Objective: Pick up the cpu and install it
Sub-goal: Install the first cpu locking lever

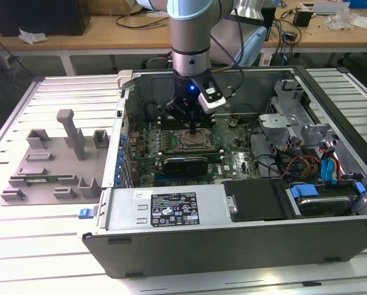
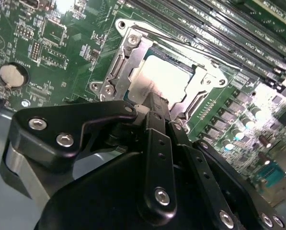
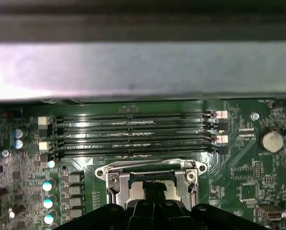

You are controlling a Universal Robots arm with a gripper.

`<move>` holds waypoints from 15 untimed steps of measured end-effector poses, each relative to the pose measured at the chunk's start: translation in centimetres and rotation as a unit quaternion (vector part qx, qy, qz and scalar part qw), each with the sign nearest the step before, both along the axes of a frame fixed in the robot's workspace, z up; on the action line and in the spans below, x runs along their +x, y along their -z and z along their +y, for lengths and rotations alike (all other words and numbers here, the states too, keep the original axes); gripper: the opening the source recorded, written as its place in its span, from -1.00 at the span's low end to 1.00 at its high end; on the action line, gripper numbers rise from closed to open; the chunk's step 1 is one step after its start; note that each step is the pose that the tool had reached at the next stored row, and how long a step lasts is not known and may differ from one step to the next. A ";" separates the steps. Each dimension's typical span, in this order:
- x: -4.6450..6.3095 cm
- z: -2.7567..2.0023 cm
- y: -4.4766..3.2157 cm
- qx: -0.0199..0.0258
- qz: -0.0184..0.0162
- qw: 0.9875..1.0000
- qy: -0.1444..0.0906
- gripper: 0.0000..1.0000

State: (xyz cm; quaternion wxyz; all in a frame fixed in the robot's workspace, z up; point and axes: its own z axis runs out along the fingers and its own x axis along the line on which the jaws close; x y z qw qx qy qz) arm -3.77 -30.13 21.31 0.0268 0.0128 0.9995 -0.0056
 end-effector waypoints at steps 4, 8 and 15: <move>0.0 -0.32 0.00 -0.001 0.000 1.000 -0.009 -0.79; 0.0 -0.75 0.00 -0.008 0.000 1.000 -0.014 -0.79; -0.1 -0.99 -1.03 -0.016 0.000 1.000 -0.016 -0.79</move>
